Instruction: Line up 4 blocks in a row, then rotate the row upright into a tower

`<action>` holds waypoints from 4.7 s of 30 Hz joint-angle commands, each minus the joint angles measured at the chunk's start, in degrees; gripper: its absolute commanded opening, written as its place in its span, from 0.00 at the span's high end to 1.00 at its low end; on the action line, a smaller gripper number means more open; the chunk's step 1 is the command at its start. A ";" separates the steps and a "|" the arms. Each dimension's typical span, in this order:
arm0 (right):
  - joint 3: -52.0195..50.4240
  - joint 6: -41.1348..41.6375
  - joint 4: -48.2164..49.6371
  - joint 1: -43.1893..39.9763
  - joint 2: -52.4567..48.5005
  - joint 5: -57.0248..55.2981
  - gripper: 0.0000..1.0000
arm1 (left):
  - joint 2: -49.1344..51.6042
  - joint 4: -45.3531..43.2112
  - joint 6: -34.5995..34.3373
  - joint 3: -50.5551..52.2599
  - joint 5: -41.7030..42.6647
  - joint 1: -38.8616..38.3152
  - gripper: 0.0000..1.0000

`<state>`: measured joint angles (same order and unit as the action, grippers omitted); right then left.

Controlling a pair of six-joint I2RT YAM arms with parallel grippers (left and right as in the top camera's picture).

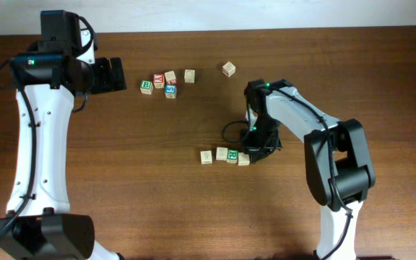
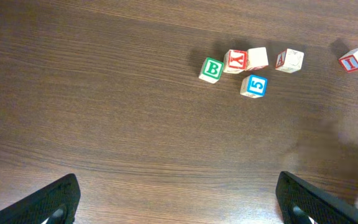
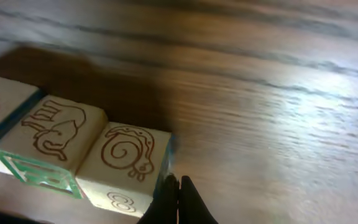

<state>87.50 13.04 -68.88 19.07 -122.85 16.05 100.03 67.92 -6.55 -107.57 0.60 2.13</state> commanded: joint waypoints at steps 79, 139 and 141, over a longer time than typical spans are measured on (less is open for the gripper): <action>21.07 5.97 4.00 15.19 -8.79 -5.75 0.96 | -0.22 -0.09 -0.50 -0.96 -0.39 0.28 0.01; -9.35 12.96 10.60 13.64 10.93 -7.28 0.92 | -0.22 -0.04 -0.50 -0.96 0.68 0.26 0.01; -9.33 12.98 11.28 13.64 9.94 -7.26 0.92 | -0.22 0.13 -0.50 -0.96 0.68 0.28 0.01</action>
<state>78.50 25.54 -58.15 32.36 -112.25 8.47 100.03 67.92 -6.55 -107.59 0.67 2.13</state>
